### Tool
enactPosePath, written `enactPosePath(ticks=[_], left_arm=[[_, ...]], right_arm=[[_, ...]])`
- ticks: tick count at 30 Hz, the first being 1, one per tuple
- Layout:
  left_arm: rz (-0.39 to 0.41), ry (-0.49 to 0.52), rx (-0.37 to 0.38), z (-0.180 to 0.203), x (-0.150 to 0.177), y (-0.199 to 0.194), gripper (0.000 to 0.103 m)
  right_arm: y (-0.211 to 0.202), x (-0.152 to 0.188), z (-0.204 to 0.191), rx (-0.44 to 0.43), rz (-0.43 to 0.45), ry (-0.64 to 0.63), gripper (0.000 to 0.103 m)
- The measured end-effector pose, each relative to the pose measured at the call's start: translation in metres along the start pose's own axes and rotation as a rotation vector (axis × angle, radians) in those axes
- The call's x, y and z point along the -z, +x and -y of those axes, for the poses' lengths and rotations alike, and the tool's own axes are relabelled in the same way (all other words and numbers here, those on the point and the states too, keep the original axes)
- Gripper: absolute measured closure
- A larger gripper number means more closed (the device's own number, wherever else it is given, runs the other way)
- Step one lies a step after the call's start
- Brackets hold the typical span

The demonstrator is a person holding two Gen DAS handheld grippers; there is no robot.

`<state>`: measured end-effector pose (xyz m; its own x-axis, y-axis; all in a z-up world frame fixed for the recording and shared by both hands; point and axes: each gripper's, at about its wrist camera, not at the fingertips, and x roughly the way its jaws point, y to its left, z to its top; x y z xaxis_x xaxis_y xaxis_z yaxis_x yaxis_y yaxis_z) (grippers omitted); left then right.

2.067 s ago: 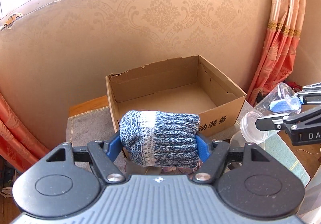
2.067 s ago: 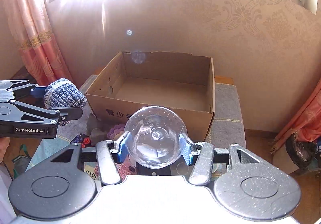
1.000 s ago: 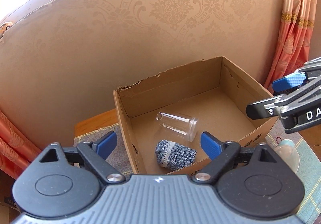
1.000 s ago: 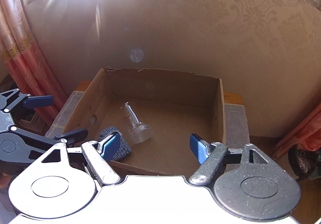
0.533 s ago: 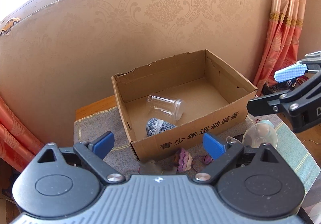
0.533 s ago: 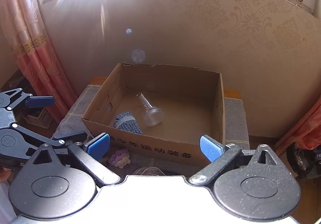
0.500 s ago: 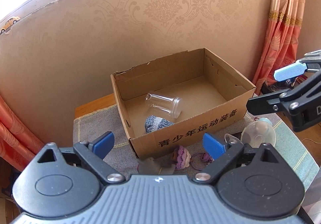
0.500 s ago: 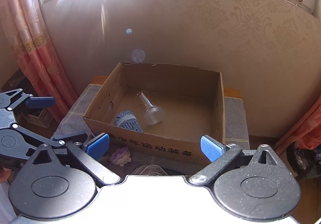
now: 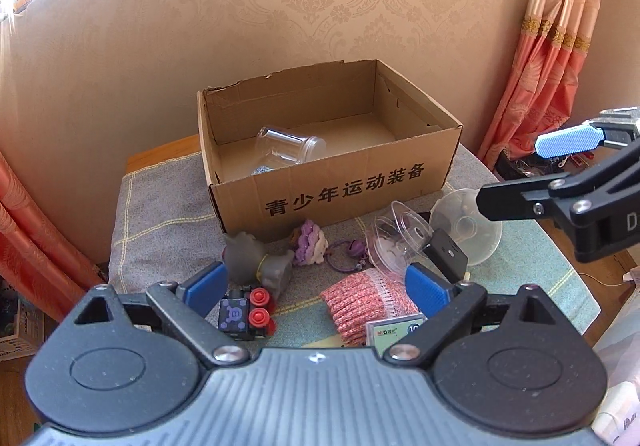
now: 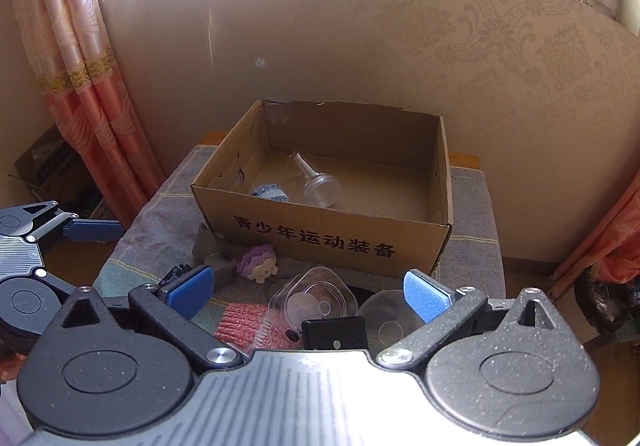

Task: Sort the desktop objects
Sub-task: 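Withdraw both tools from the box back toward the table items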

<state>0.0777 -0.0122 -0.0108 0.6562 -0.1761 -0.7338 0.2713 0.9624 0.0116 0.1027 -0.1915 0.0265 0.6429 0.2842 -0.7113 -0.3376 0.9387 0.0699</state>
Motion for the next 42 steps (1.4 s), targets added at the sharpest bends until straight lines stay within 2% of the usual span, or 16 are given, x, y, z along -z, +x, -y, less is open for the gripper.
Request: enactPosePath(ticks=[6, 14, 20, 25, 34, 42], left_arm=[[-0.011, -0.037, 0.011, 0.013, 0.019, 0.000, 0.007], [-0.064, -0.030, 0.039, 0.035, 0.040, 0.010, 0.007], [-0.101, -0.015, 0.052, 0.049, 0.052, 0.020, 0.007], [-0.106, -0.045, 0.050, 0.053, 0.056, 0.028, 0.007], [-0.125, -0.093, 0.017, 0.059, 0.070, 0.047, 0.008], [-0.080, -0.093, -0.051, 0.064, 0.074, 0.052, 0.009]], right_arm=[[-0.008, 0.029, 0.009, -0.006, 0.001, 0.030, 0.000], [-0.008, 0.060, 0.031, -0.013, 0.005, 0.131, 0.000], [-0.001, 0.075, 0.037, 0.017, -0.001, 0.114, 0.000], [0.007, 0.081, 0.039, 0.055, -0.001, 0.080, 0.000], [0.023, 0.089, 0.044, -0.019, -0.032, 0.073, 0.000], [0.036, 0.102, 0.048, -0.080, -0.057, 0.062, 0.000]])
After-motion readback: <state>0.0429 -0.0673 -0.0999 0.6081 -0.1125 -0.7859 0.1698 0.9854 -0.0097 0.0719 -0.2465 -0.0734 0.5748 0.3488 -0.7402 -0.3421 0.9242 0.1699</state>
